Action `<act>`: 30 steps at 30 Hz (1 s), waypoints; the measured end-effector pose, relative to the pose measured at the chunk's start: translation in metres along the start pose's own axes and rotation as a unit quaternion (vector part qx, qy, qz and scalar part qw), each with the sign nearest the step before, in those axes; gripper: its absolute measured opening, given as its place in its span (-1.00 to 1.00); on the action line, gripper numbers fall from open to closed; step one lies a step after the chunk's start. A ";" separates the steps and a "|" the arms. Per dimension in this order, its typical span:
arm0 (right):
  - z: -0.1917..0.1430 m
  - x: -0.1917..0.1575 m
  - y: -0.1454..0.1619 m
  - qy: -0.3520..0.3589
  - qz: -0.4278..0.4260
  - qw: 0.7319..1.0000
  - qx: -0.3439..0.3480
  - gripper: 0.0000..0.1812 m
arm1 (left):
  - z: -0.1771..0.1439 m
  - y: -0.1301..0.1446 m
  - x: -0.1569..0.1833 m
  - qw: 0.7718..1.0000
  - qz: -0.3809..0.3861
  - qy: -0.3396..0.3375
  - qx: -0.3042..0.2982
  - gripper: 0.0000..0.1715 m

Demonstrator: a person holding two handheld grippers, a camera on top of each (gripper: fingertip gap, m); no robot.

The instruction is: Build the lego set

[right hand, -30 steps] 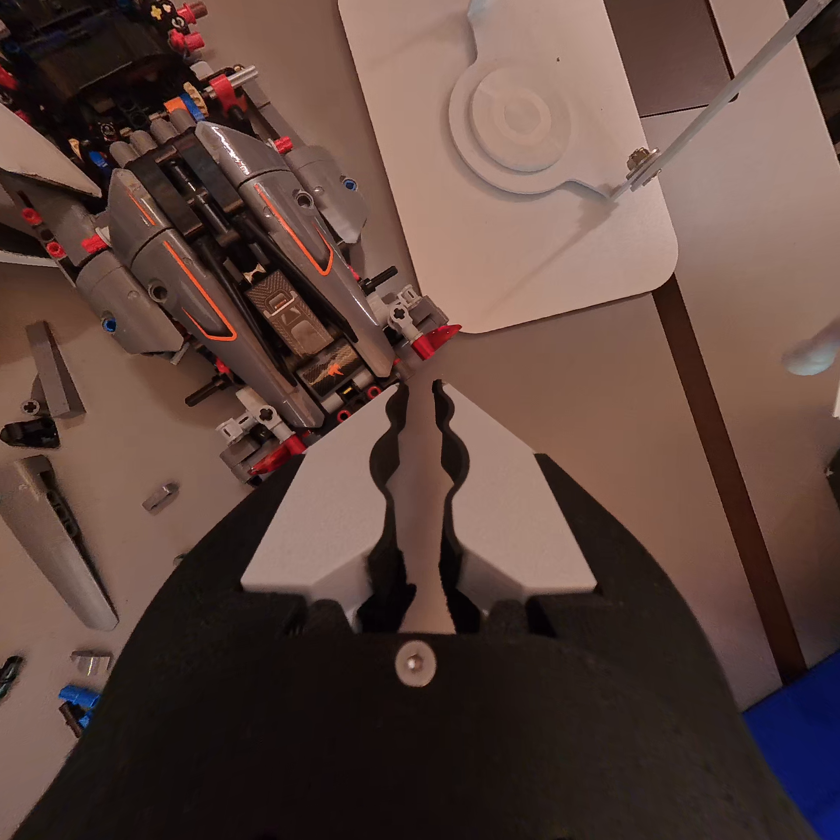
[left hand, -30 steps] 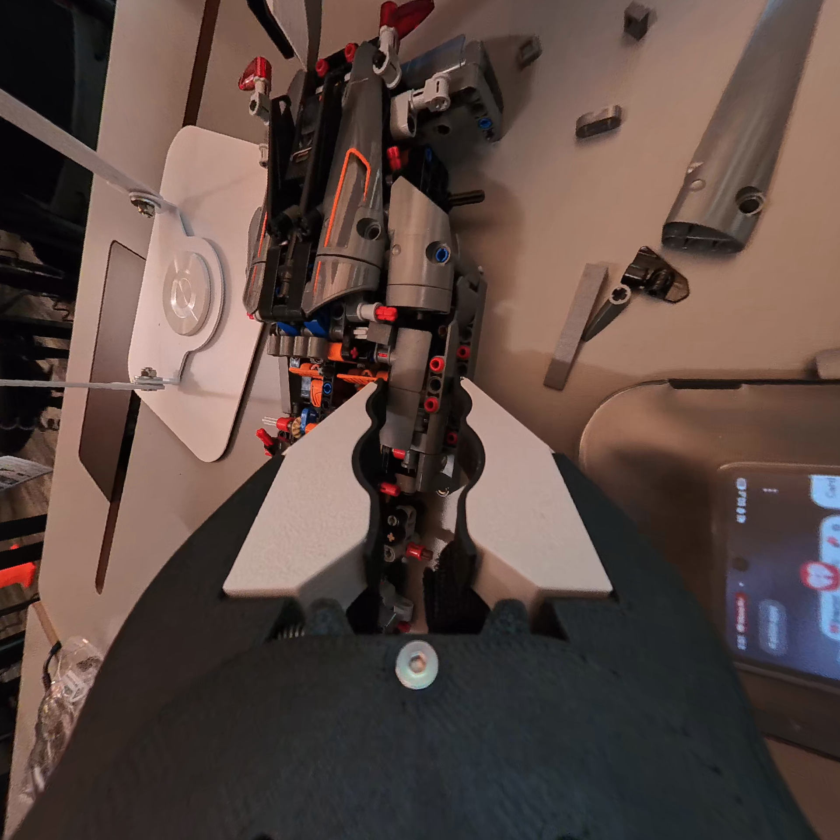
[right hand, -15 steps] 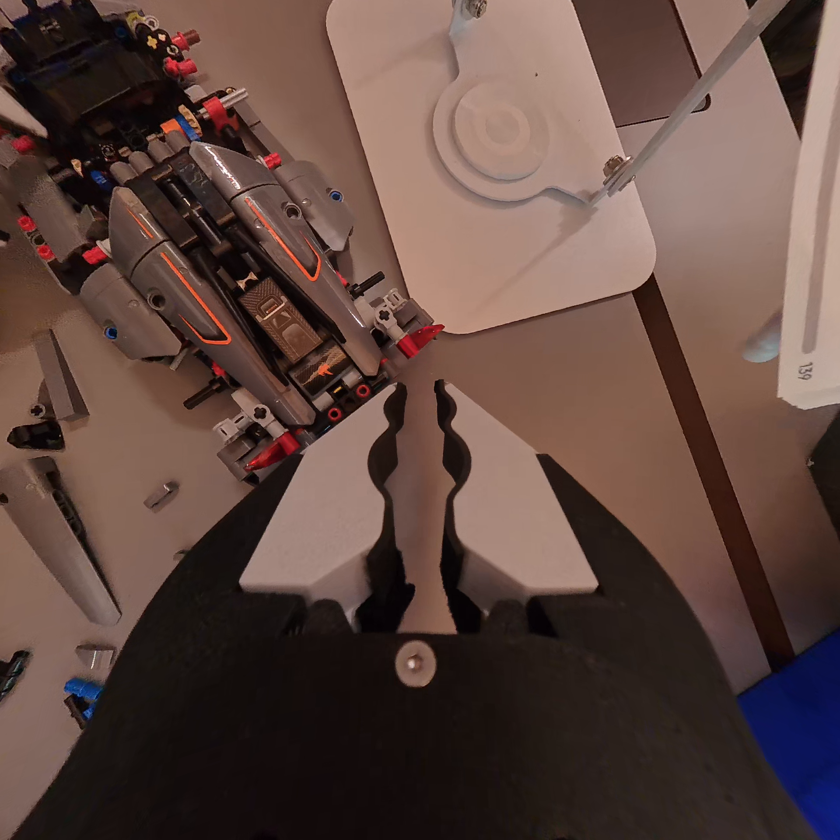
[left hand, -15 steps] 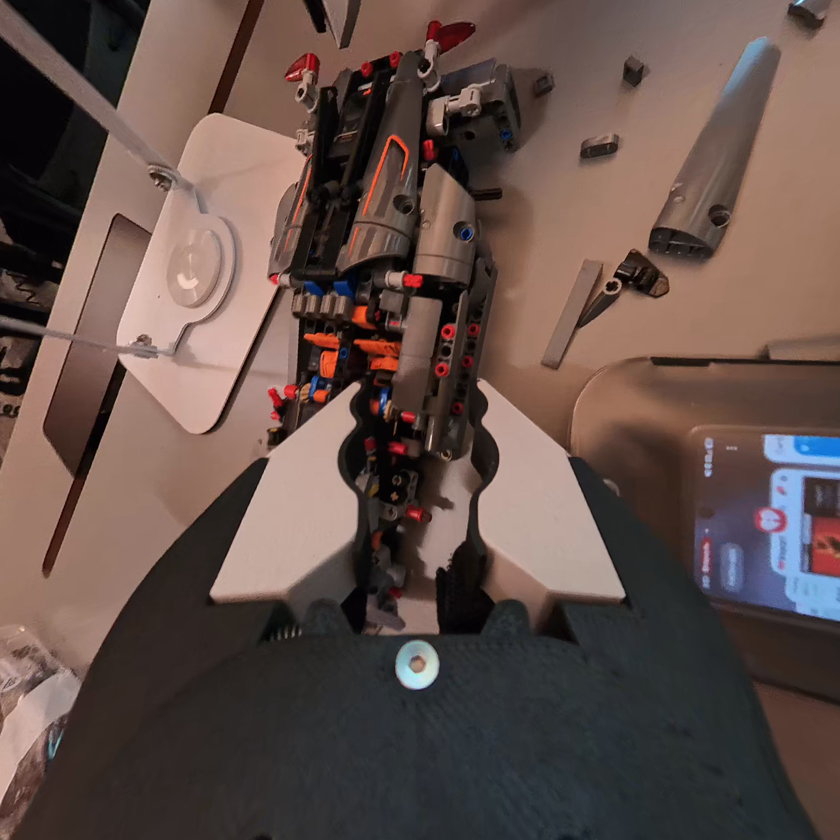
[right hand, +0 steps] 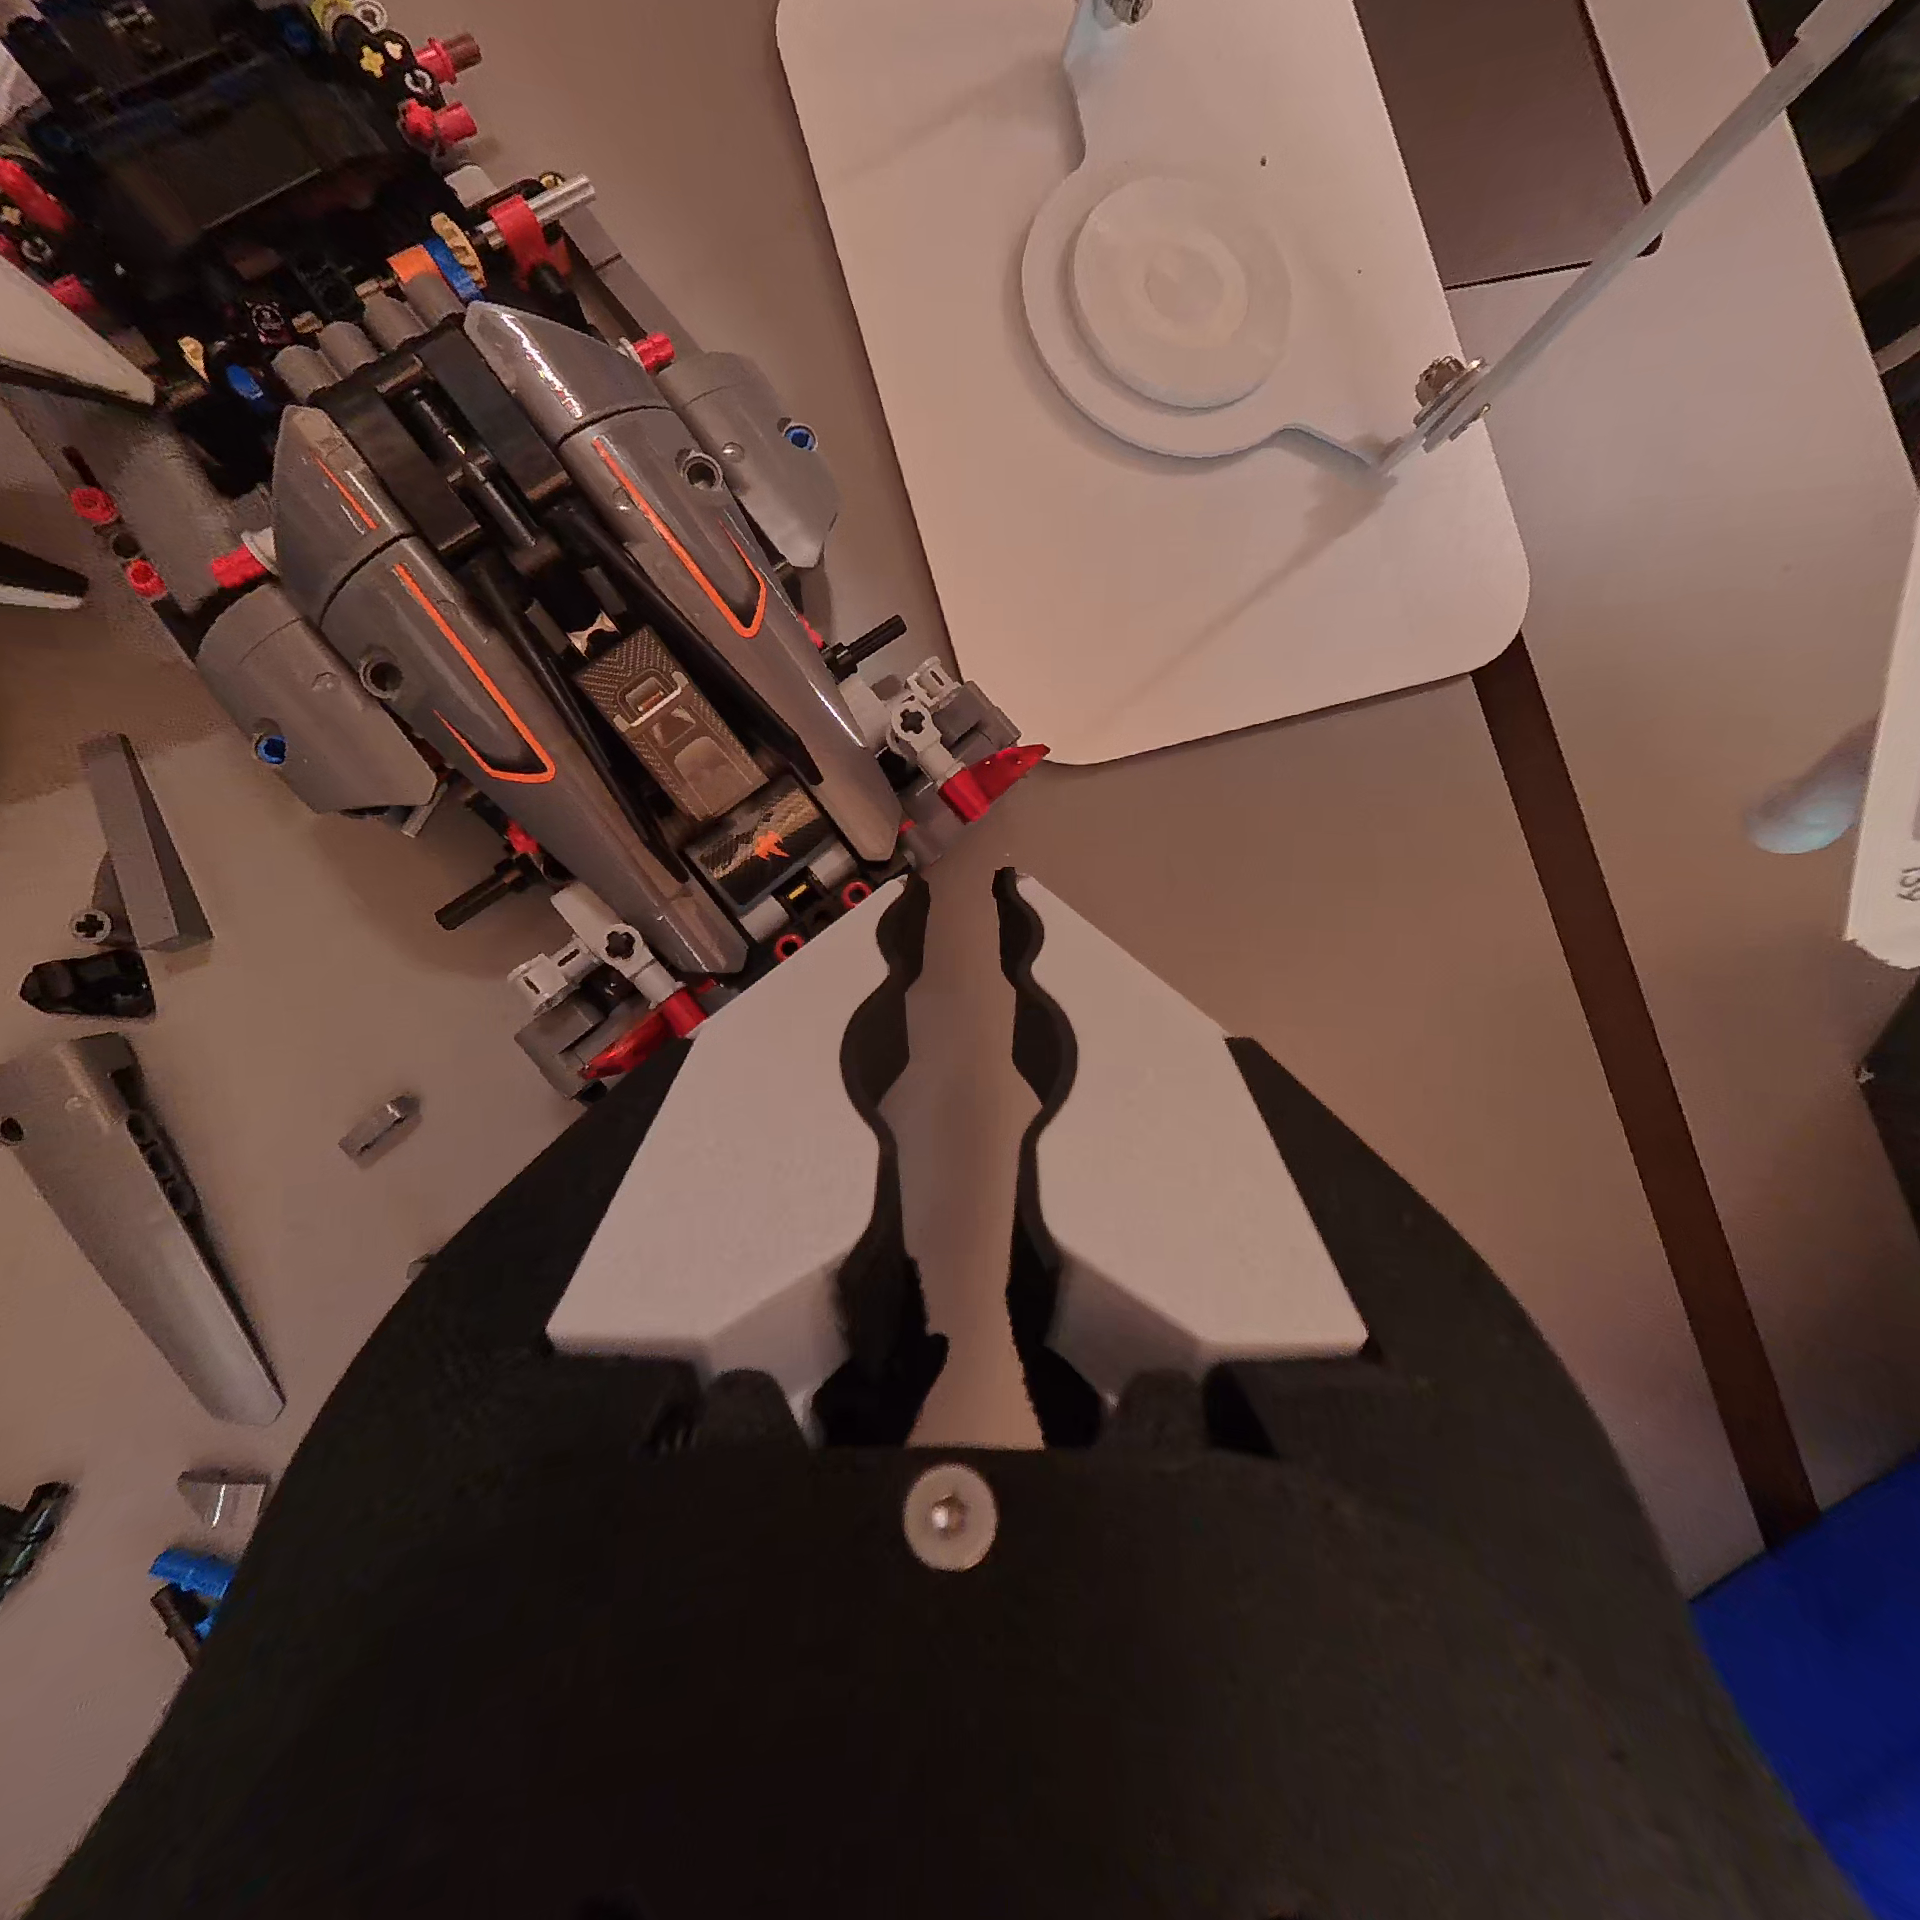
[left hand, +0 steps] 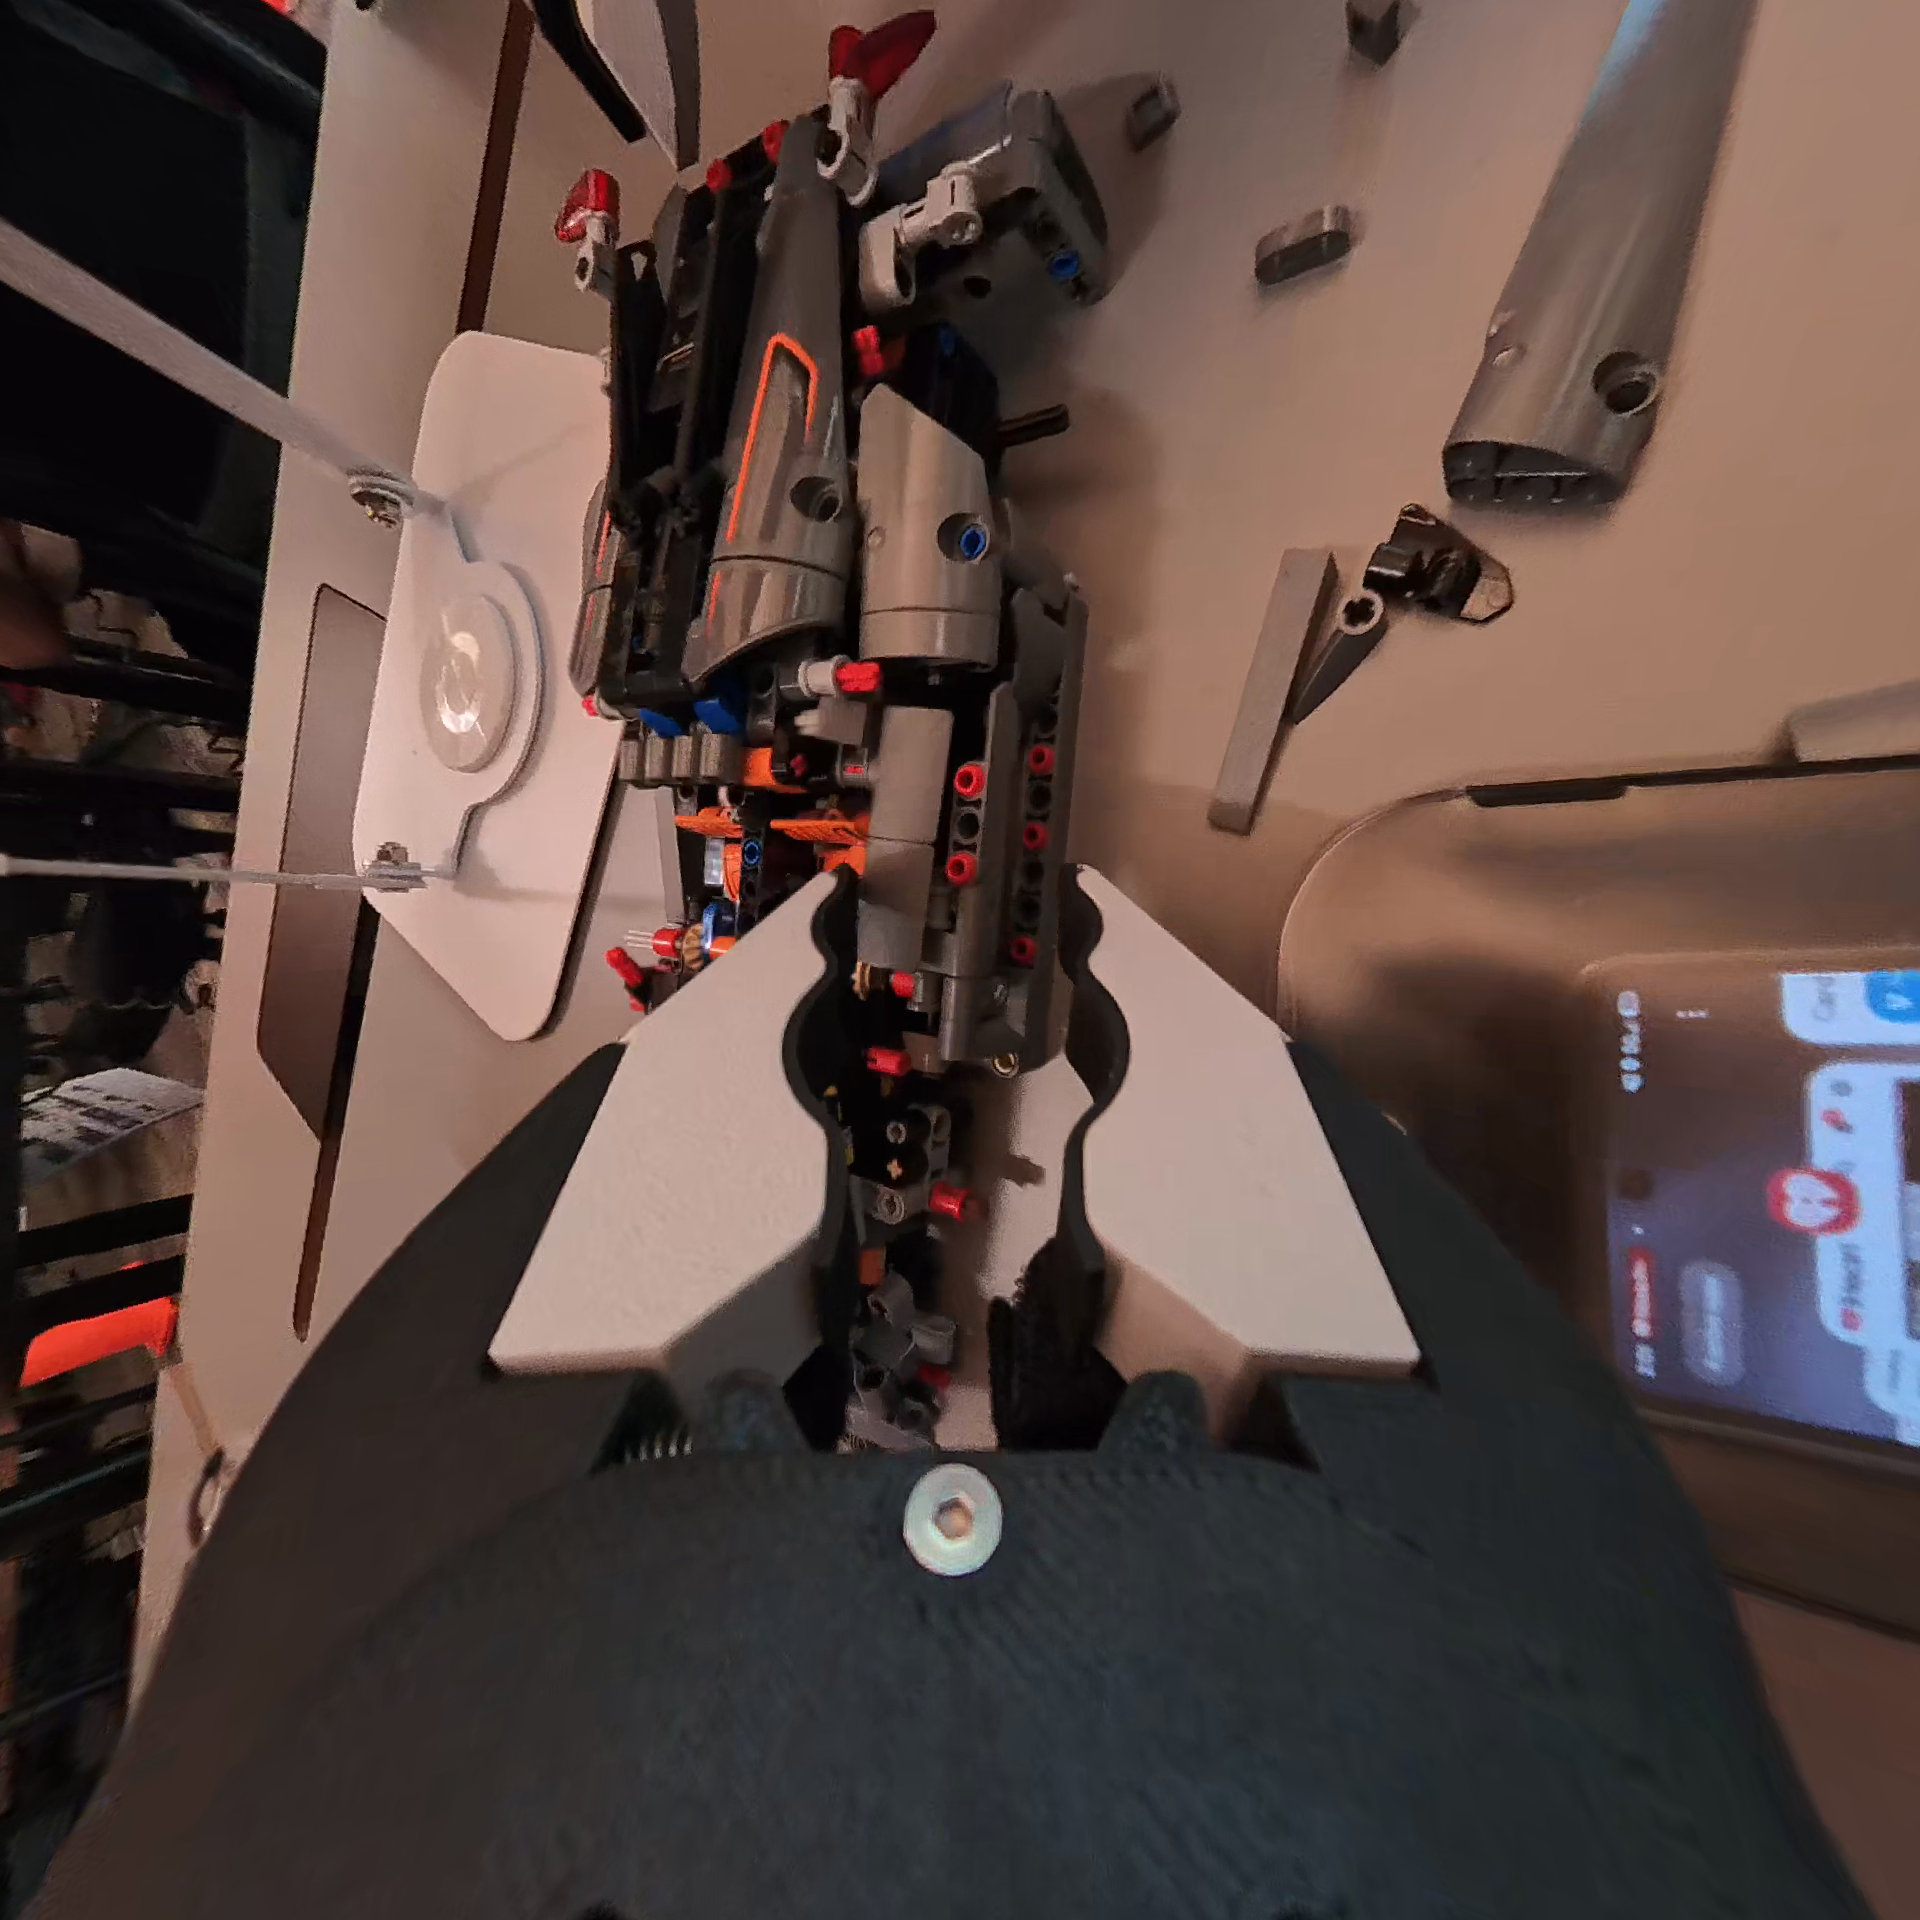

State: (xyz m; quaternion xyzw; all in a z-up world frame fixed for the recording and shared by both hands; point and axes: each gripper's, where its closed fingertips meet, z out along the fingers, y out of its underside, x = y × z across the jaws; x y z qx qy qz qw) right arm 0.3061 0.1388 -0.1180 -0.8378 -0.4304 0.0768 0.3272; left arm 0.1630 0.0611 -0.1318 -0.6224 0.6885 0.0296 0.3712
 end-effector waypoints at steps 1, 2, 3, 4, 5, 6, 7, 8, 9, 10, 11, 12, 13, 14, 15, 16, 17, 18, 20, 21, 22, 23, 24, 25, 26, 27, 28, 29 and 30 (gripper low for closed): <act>0.000 0.000 0.000 0.000 -0.001 1.000 0.000 -0.87 | 0.001 0.000 0.000 1.000 0.001 0.000 -0.003 -0.57; 0.000 0.000 0.000 0.001 -0.001 1.000 0.000 -0.87 | 0.001 0.000 0.000 1.000 -0.002 0.000 -0.004 -0.58; 0.000 0.001 0.000 0.001 0.000 1.000 0.000 -0.87 | 0.000 0.000 0.000 1.000 -0.008 0.003 -0.003 -0.58; 0.000 0.001 0.000 0.001 0.000 1.000 0.001 -0.87 | 0.000 -0.001 0.000 1.000 -0.014 0.006 -0.001 -0.58; -0.001 0.002 -0.001 0.002 0.001 1.000 0.002 -0.87 | 0.000 0.000 0.000 1.000 -0.015 0.007 0.001 -0.58; -0.002 0.002 -0.001 0.003 0.002 1.000 0.003 -0.86 | -0.001 0.000 0.000 1.000 -0.015 0.008 0.000 -0.57; -0.002 0.003 -0.001 0.003 0.002 1.000 0.004 -0.86 | -0.002 0.001 0.000 1.000 -0.016 0.008 0.000 -0.56; -0.003 0.003 -0.002 0.004 0.002 1.000 0.006 -0.86 | -0.004 0.001 0.000 1.000 -0.018 0.007 0.000 -0.54; -0.004 0.004 -0.003 0.006 0.002 1.000 0.007 -0.86 | -0.007 0.001 -0.002 1.000 -0.021 0.002 0.004 -0.55; -0.006 0.004 -0.004 0.007 0.002 1.000 0.008 -0.86 | -0.010 -0.001 -0.003 1.000 -0.028 -0.002 0.013 -0.56; -0.008 0.004 -0.005 0.008 0.002 1.000 0.013 -0.86 | -0.014 -0.003 -0.003 0.999 -0.037 0.000 0.022 -0.56; -0.011 0.004 -0.008 0.008 0.002 1.000 0.018 -0.86 | -0.016 -0.003 -0.004 0.999 -0.044 -0.002 0.025 -0.55; -0.014 0.004 -0.010 0.008 0.001 1.000 0.022 -0.86 | -0.019 -0.002 -0.006 0.999 -0.046 -0.006 0.025 -0.56; -0.016 0.003 -0.012 0.006 0.000 1.000 0.028 -0.86 | -0.020 -0.002 -0.006 0.999 -0.046 -0.007 0.024 -0.55; -0.019 0.002 -0.014 0.004 -0.001 0.999 0.034 -0.85 | -0.019 0.000 -0.007 0.999 -0.047 -0.007 0.020 -0.54; -0.021 0.002 -0.016 0.002 -0.002 0.999 0.038 -0.85 | -0.018 0.002 -0.008 0.999 -0.046 -0.009 0.013 -0.53; -0.023 0.001 -0.018 -0.001 -0.004 0.999 0.044 -0.85 | -0.017 0.006 -0.009 0.999 -0.041 -0.013 0.004 -0.53; -0.026 -0.001 -0.020 -0.004 -0.007 0.999 0.051 -0.85 | -0.016 0.010 -0.012 0.999 -0.038 -0.018 -0.005 -0.52; -0.032 -0.005 -0.027 -0.014 -0.019 0.997 0.071 -0.84 | -0.018 0.014 -0.015 0.999 -0.048 -0.017 -0.006 -0.53; -0.036 -0.008 -0.030 -0.014 -0.032 0.996 0.083 -0.87 | -0.021 0.017 -0.018 0.998 -0.056 -0.020 -0.004 -0.54; -0.038 -0.009 -0.033 -0.009 -0.045 0.995 0.090 -0.88 | -0.024 0.021 -0.021 0.998 -0.062 -0.022 -0.003 -0.54; -0.040 -0.010 -0.035 -0.004 -0.057 0.994 0.094 -0.88 | -0.026 0.023 -0.021 0.998 -0.066 -0.017 0.001 -0.53; -0.040 -0.011 -0.036 -0.002 -0.065 0.993 0.096 -0.88 | -0.028 0.025 -0.021 0.998 -0.067 -0.015 0.005 -0.53; -0.039 -0.012 -0.036 -0.002 -0.067 0.993 0.094 -0.88 | -0.029 0.026 -0.021 0.998 -0.065 -0.015 0.004 -0.53; -0.038 -0.013 -0.035 -0.004 -0.067 0.994 0.091 -0.88 | -0.030 0.027 -0.018 0.998 -0.058 -0.011 0.003 -0.55; -0.035 -0.014 -0.034 -0.006 -0.066 0.994 0.087 -0.88 | -0.030 0.025 -0.015 0.999 -0.045 -0.009 0.004 -0.59; -0.033 -0.014 -0.032 -0.006 -0.068 0.994 0.083 -0.88 | -0.030 0.024 -0.013 1.000 -0.029 -0.011 0.003 -0.66; -0.032 -0.014 -0.031 -0.004 -0.069 0.994 0.079 -0.87 | -0.029 0.022 -0.010 1.000 -0.017 -0.012 0.004 -0.70; -0.031 -0.014 -0.030 -0.004 -0.070 0.995 0.077 -0.87 | -0.028 0.019 -0.006 1.000 -0.013 -0.006 0.006 -0.73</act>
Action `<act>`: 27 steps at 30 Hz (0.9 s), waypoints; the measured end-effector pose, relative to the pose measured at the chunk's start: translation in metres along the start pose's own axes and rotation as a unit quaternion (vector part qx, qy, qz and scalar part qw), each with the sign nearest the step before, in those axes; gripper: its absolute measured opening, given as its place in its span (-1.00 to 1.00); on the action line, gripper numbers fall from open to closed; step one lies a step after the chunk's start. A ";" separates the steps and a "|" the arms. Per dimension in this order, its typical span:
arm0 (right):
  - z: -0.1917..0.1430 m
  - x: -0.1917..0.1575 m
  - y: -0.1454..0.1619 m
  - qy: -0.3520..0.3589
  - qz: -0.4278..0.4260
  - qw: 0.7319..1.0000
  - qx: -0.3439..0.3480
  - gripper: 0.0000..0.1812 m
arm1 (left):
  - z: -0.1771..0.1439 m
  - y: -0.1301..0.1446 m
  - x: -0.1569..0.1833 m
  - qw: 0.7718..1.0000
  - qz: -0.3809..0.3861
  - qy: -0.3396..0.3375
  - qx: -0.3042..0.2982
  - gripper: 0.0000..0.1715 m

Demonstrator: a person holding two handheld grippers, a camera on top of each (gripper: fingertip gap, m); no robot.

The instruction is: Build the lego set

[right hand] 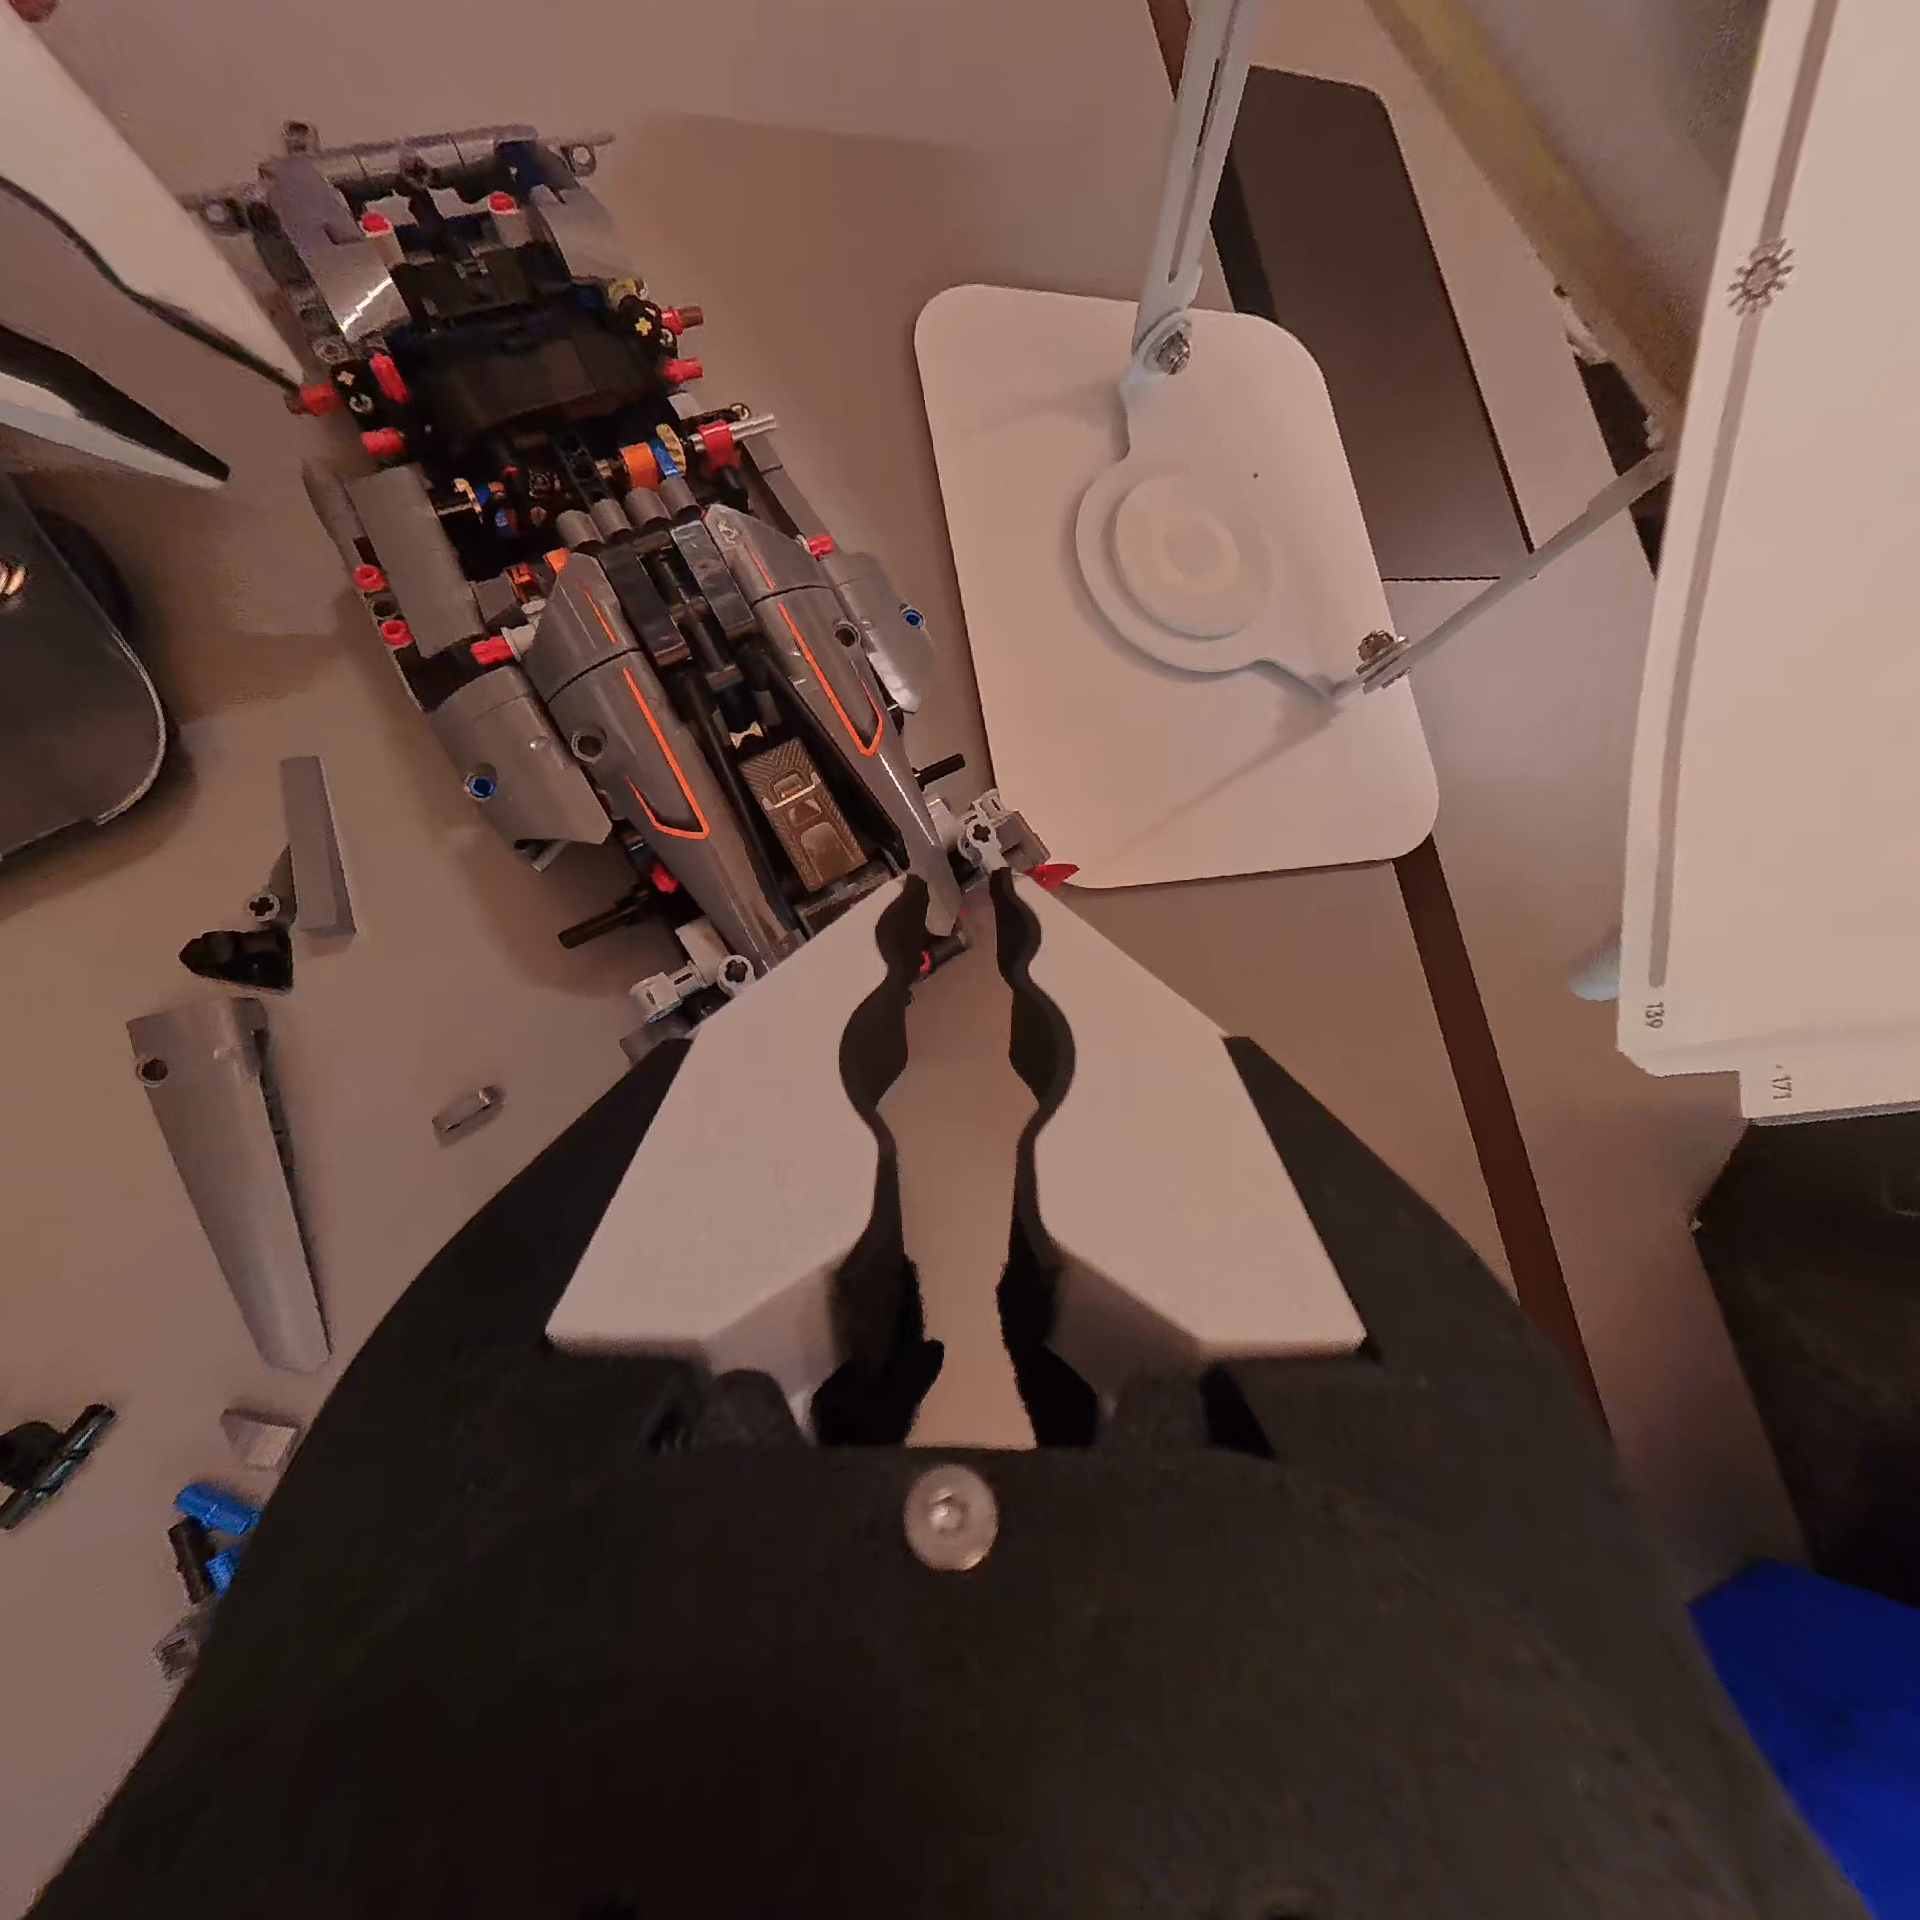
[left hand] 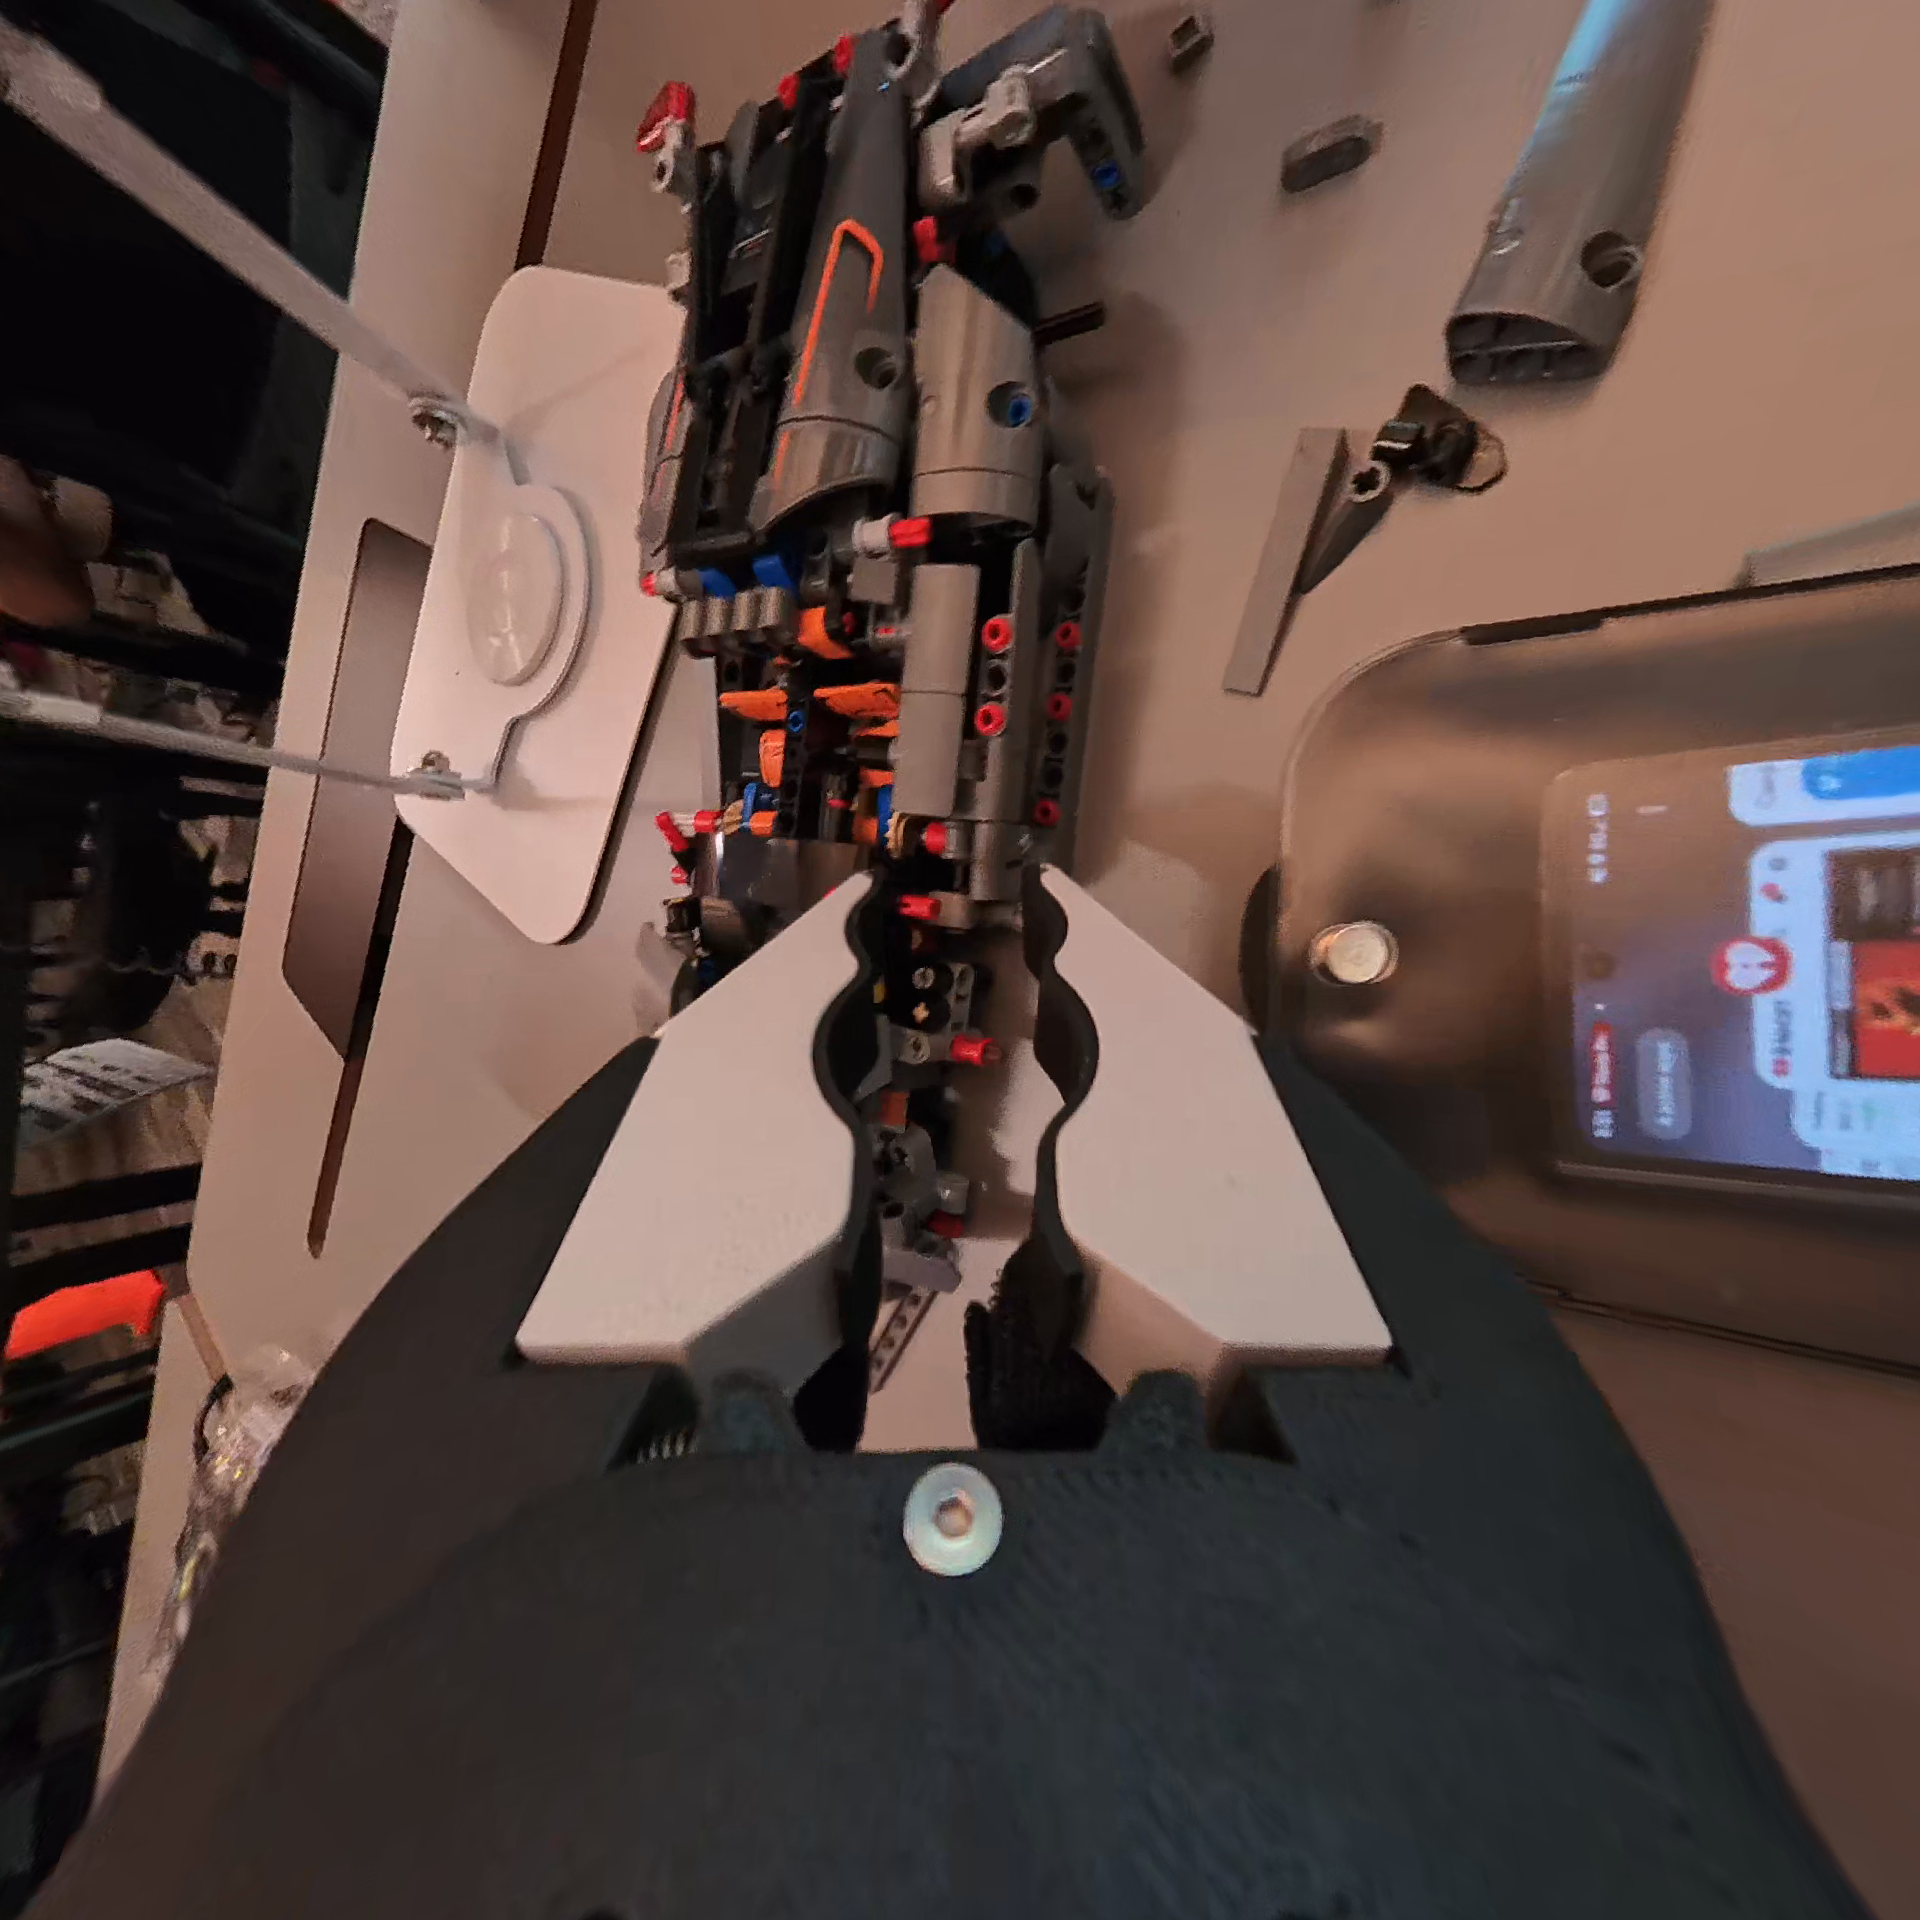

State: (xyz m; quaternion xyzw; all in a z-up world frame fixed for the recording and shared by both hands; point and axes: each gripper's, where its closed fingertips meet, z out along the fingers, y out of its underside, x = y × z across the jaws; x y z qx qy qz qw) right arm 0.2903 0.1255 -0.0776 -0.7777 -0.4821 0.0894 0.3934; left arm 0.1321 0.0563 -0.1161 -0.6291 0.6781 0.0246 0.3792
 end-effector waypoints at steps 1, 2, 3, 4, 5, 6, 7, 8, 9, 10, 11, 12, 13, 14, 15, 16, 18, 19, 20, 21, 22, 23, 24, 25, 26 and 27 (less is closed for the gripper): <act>0.000 0.000 0.000 0.000 0.000 1.000 -0.001 -0.87 | 0.002 -0.001 0.004 1.000 0.002 0.008 0.000 -0.76; 0.000 0.000 0.000 0.000 0.000 1.000 0.000 -0.87 | 0.004 0.001 0.007 1.000 0.004 0.011 -0.007 -0.77; -0.001 0.000 -0.001 0.000 0.001 1.000 0.002 -0.87 | 0.007 0.003 0.008 1.000 0.007 0.011 -0.015 -0.79; -0.002 0.000 -0.002 0.001 0.001 1.000 0.003 -0.87 | 0.009 0.005 0.010 1.000 0.008 0.014 -0.021 -0.81; -0.002 0.001 -0.002 0.001 0.002 1.000 0.003 -0.87 | 0.012 0.006 0.011 1.000 0.010 0.014 -0.024 -0.83; -0.002 0.001 -0.001 0.001 0.003 1.000 0.003 -0.87 | 0.013 0.006 0.010 1.000 0.012 0.006 -0.024 -0.85; -0.002 0.002 -0.001 0.001 0.005 1.000 0.003 -0.87 | 0.013 0.006 0.008 1.000 0.013 -0.002 -0.027 -0.88; -0.001 0.002 -0.001 0.001 0.006 1.000 0.003 -0.87 | 0.014 0.006 0.007 1.000 0.012 -0.005 -0.029 -0.90; -0.001 0.002 0.000 0.000 0.006 1.000 0.002 -0.87 | 0.014 0.005 0.007 1.000 0.010 -0.005 -0.028 -0.91; 0.000 0.002 0.000 0.000 0.006 1.000 0.001 -0.87 | 0.015 0.005 0.007 1.000 0.011 -0.008 -0.027 -0.93; 0.000 0.001 0.000 0.000 0.006 1.000 0.000 -0.87 | 0.015 0.004 0.006 0.999 0.014 -0.012 -0.027 -0.94; 0.000 0.001 0.000 0.000 0.005 1.000 0.000 -0.87 | 0.015 0.004 0.006 0.999 0.016 -0.013 -0.027 -0.95; 0.001 0.001 0.000 0.000 0.004 1.000 -0.001 -0.87 | 0.016 0.003 0.006 0.999 0.017 -0.015 -0.028 -0.96; 0.001 0.001 0.000 0.000 0.003 1.000 -0.001 -0.87 | 0.016 0.003 0.006 0.999 0.020 -0.016 -0.028 -0.96; 0.001 0.001 0.000 0.001 0.003 1.000 -0.002 -0.87 | 0.016 0.003 0.006 0.999 0.021 -0.018 -0.029 -0.95; 0.000 0.001 0.000 0.002 0.003 1.000 0.000 -0.86 | 0.015 0.003 0.005 0.999 0.019 -0.021 -0.029 -0.93; -0.001 0.002 -0.001 0.003 0.006 1.000 0.002 -0.85 | 0.008 0.007 0.003 0.999 0.008 -0.020 -0.029 -0.85; -0.002 0.003 -0.001 0.003 0.007 1.000 0.004 -0.85 | 0.003 0.011 0.002 0.999 -0.001 -0.020 -0.031 -0.82; -0.003 0.004 -0.001 0.004 0.008 1.000 0.006 -0.85 | -0.004 0.016 0.002 0.999 -0.009 -0.015 -0.035 -0.82; -0.003 0.004 -0.001 0.003 0.010 1.000 0.006 -0.85 | -0.011 0.022 0.004 0.999 -0.022 -0.002 -0.038 -0.82; -0.003 0.004 -0.001 0.002 0.011 1.000 0.007 -0.85 | -0.019 0.030 0.008 0.998 -0.040 0.014 -0.046 -0.80; -0.002 0.005 -0.001 0.002 0.013 1.000 0.006 -0.85 | -0.027 0.039 0.014 0.996 -0.055 0.037 -0.058 -0.80; -0.001 0.004 0.000 0.001 0.014 1.000 0.005 -0.85 | -0.036 0.051 0.022 0.993 -0.066 0.059 -0.076 -0.78; 0.000 0.004 0.001 0.000 0.014 1.000 0.003 -0.85 | -0.044 0.061 0.025 0.991 -0.074 0.062 -0.088 -0.78; 0.001 0.003 0.001 -0.001 0.014 1.000 0.002 -0.85 | -0.051 0.068 0.033 0.989 -0.083 0.079 -0.093 -0.79; 0.002 0.002 0.002 -0.003 0.013 1.000 -0.001 -0.85 | -0.058 0.074 0.043 0.986 -0.094 0.099 -0.097 -0.77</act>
